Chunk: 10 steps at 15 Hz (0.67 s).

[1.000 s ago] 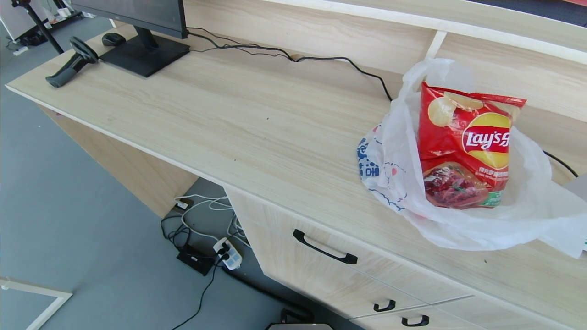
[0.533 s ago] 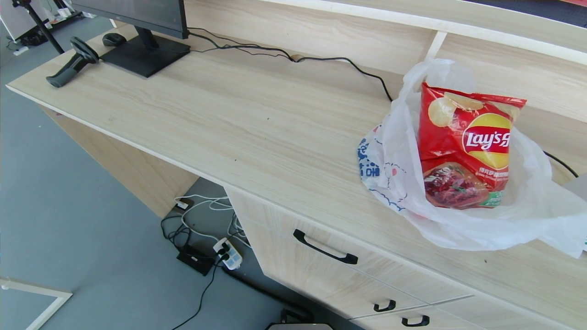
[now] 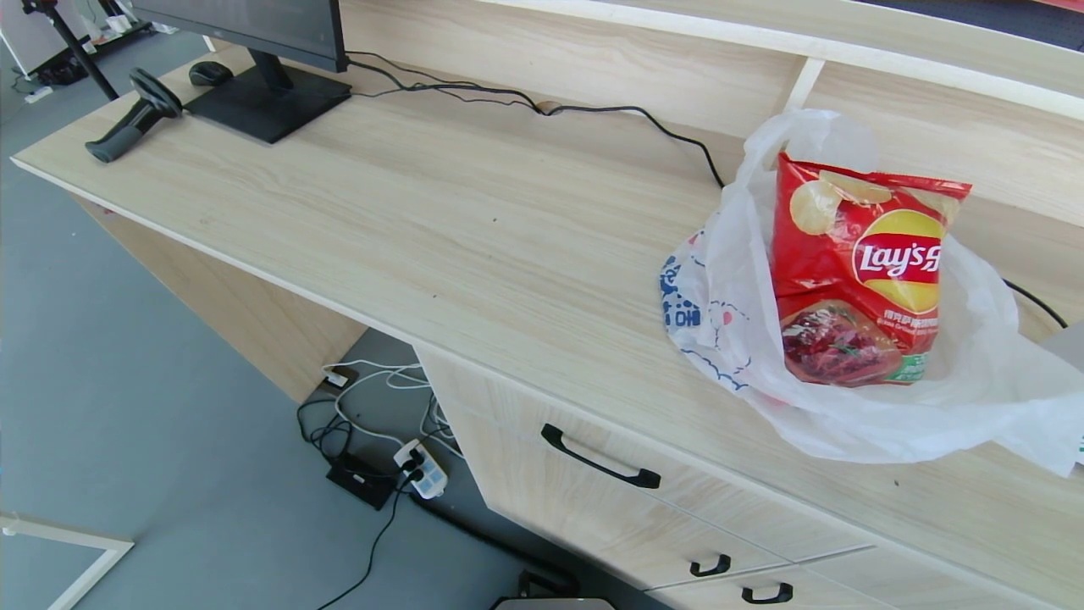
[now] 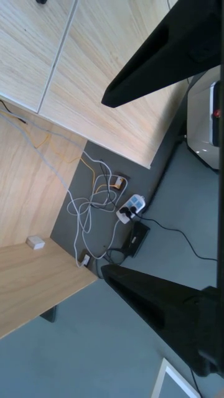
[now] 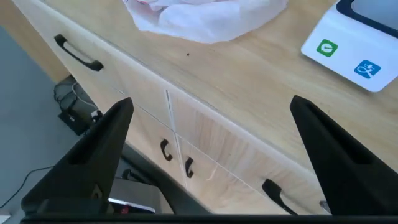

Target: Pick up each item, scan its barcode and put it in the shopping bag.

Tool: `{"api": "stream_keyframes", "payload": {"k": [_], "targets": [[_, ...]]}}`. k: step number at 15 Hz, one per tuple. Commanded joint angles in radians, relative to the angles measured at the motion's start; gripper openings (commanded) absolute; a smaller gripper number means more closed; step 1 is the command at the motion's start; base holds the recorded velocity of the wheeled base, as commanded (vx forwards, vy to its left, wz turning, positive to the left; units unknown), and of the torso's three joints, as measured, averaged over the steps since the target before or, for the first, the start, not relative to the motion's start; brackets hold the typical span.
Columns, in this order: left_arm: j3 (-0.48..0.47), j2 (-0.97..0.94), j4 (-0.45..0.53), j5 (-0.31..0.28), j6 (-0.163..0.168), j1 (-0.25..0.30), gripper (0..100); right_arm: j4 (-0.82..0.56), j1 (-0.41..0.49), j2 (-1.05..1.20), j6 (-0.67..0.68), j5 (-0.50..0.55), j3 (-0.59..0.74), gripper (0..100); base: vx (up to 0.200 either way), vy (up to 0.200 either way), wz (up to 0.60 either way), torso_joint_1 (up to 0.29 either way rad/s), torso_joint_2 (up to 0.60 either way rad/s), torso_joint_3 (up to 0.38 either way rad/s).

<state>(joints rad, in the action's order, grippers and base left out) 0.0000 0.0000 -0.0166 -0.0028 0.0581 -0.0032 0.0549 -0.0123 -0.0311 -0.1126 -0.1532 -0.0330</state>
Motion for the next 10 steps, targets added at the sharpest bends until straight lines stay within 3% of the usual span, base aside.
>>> {"api": "stream_keyframes", "payload": {"k": [1,5,7,8,10], "targets": [[0.000,0.002,-0.002,0.000,-0.001,0.000,100,-0.006,0.009,0.031,-0.026,0.017,0.033,100,0.000,0.000,0.00,0.000,0.00,0.000],[0.000,0.002,-0.002,0.000,-0.004,0.000,100,-0.007,0.023,0.017,0.076,0.053,0.033,100,0.000,0.000,0.00,0.000,0.00,0.000],[0.000,0.000,-0.002,0.000,-0.009,0.000,100,0.034,0.018,0.030,0.085,0.211,0.033,100,0.000,0.000,0.00,0.000,0.00,0.000],[0.000,0.002,-0.002,0.000,-0.012,0.000,100,-0.041,0.018,0.030,0.117,0.227,0.033,100,0.000,0.000,0.00,0.000,0.00,0.000],[0.000,0.002,-0.002,0.000,-0.021,0.000,100,-0.053,0.018,0.030,0.071,0.218,0.030,100,0.000,0.000,0.00,0.000,0.00,0.000]]}}
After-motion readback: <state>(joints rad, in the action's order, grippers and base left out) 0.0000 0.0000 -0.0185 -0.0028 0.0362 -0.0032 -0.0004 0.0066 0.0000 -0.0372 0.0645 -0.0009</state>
